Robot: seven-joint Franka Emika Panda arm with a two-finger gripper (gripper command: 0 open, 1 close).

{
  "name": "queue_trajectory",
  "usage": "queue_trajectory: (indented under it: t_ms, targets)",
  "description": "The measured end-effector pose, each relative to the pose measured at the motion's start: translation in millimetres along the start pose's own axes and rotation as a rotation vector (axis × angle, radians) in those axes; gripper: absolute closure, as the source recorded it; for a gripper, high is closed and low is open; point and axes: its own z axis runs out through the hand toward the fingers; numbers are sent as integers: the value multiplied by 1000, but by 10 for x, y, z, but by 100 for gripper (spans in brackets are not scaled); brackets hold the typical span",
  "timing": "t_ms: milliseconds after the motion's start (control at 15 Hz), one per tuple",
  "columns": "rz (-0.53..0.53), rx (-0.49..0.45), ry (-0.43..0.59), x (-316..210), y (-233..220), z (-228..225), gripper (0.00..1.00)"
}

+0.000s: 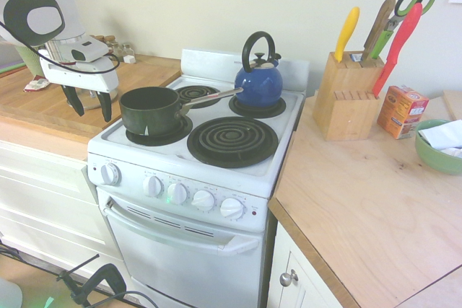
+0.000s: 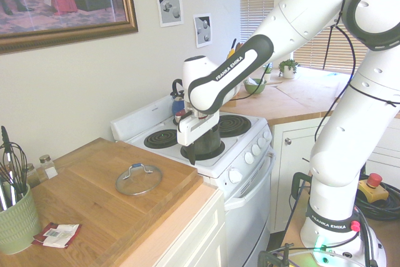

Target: Cover the lid of the pot

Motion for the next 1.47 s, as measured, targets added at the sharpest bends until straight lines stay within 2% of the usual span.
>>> queue_trajectory:
  t_ms: [267, 467, 733, 933, 1067, 1467]
  targets:
    - [-8, 24, 26, 34, -140, -195, 0]
    - [-62, 49, 71, -17, -545, -606, 0]
    - [-197, 45, 73, -27, -1270, -767, 0]
    - [-358, 14, 72, -53, -1807, -688, 0]
    - [-451, -12, 64, -64, -2008, -589, 0]
    - [-561, -78, 6, 1, -2199, -84, 0]
